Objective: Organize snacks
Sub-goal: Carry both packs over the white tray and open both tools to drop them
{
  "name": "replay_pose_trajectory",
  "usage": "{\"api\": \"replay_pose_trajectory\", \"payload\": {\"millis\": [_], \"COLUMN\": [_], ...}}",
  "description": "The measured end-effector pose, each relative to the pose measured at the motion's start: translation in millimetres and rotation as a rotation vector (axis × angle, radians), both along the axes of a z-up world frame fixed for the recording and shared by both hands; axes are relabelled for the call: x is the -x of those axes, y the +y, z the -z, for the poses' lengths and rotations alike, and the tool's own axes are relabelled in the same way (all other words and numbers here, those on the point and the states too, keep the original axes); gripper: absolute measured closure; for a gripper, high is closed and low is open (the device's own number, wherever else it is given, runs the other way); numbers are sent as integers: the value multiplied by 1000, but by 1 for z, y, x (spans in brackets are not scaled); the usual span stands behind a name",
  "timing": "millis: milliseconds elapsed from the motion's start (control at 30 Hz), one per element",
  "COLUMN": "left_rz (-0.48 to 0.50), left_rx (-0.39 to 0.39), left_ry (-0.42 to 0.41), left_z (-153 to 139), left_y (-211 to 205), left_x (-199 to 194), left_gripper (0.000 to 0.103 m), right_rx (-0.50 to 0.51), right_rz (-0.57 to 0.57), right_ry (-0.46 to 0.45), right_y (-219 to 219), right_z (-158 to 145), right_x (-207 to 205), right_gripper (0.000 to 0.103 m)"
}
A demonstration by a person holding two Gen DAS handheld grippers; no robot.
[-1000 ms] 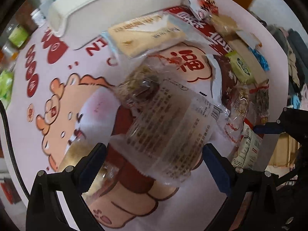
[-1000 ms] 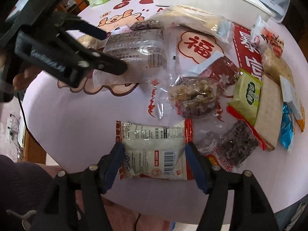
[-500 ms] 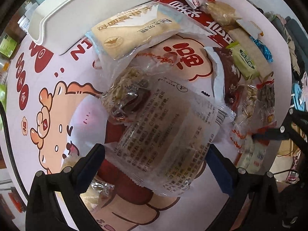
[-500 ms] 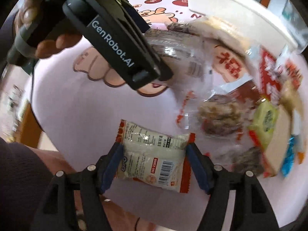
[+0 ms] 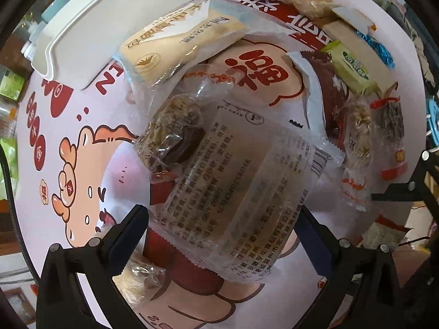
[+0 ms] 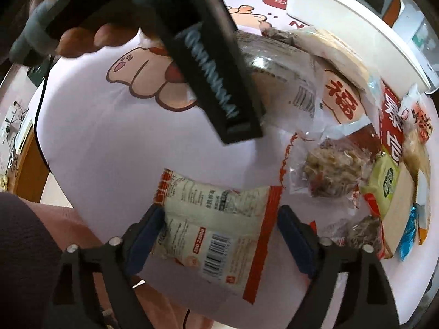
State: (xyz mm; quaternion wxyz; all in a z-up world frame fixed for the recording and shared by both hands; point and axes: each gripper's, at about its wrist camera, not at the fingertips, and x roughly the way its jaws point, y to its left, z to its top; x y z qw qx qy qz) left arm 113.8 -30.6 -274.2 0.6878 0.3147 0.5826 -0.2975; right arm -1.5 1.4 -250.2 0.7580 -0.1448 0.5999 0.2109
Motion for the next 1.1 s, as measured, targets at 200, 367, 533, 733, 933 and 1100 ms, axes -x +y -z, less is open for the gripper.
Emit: {"api": "replay_pose_trajectory", "payload": {"millis": [200, 367, 533, 733, 933, 1100], "left_rz": [-26, -62, -146, -205, -227, -253], "left_rx": [14, 69, 105, 153, 240, 312], "left_ry": [-19, 6, 45, 58, -18, -81], "left_z": [2, -9, -6, -24, -81, -144], "left_y": [-6, 3, 13, 24, 37, 57], "left_x": [16, 33, 39, 44, 35, 1], "left_gripper": [8, 28, 30, 30, 30, 30], "right_rx": [-42, -87, -141, -217, -273, -280], "right_rz": [41, 118, 177, 235, 273, 315], "right_ry": [49, 50, 39, 14, -54, -142], "right_y": [-13, -27, -57, -68, -89, -111], "right_z": [-8, -11, -23, -49, -85, -121], "right_x": [-10, -23, -33, -23, -38, -68], "right_gripper": [61, 68, 71, 71, 71, 71]}}
